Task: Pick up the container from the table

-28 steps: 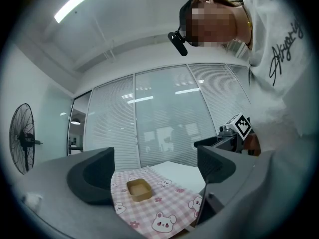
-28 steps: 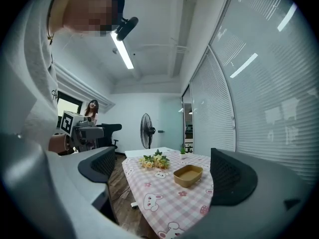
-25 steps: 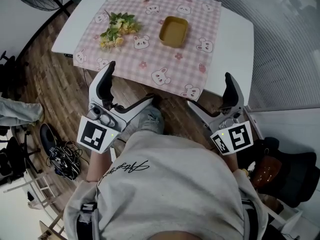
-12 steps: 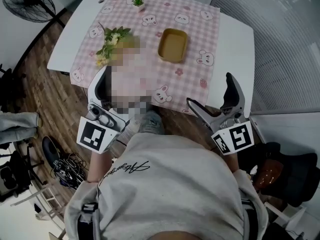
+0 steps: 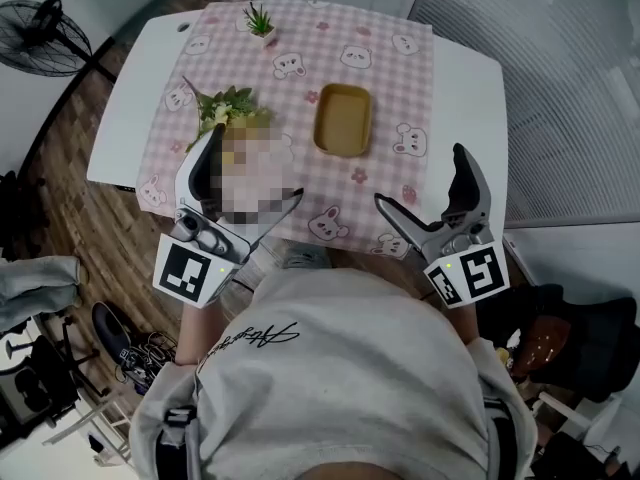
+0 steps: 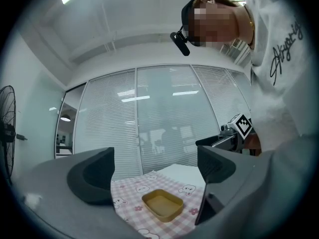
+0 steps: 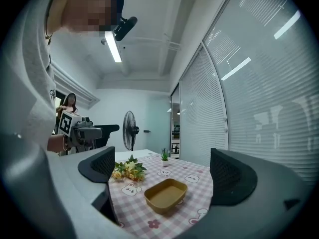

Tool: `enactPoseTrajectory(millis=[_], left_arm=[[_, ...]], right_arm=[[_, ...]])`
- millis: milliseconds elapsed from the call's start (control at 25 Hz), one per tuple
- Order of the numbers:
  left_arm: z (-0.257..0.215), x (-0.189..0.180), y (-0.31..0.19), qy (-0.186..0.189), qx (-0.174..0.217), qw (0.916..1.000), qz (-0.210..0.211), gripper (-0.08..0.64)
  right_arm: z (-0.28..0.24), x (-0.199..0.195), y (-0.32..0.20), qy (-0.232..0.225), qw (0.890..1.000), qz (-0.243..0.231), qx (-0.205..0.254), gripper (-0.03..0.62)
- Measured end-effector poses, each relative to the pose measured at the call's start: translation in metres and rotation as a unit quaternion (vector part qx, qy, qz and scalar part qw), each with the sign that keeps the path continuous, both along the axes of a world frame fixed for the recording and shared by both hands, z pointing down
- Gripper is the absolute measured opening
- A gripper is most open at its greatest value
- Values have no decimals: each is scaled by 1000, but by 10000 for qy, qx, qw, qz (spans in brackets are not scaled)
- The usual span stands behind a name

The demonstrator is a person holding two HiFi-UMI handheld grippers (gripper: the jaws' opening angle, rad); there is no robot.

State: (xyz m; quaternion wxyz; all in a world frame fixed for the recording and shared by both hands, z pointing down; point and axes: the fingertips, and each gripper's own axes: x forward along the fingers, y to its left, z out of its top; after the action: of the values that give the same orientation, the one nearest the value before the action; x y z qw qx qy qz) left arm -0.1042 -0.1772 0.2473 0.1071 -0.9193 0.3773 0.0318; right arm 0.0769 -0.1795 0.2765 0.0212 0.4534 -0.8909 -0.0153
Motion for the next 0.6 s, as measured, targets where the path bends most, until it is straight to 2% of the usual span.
enactPoseTrajectory(millis=[160, 280, 600], left_arm=[[-1, -8, -27, -42, -93, 9999, 66, 500], [-10, -10, -46, 81, 18, 9998, 196, 500], [-8, -17, -88, -50, -79, 9994, 341, 500]], right_arm=[[-6, -7, -25, -24, 10000, 85, 38, 584], [-9, -12, -43, -35, 9999, 153, 30, 584], [-9, -20, -78, -16, 9996, 288, -47, 583]])
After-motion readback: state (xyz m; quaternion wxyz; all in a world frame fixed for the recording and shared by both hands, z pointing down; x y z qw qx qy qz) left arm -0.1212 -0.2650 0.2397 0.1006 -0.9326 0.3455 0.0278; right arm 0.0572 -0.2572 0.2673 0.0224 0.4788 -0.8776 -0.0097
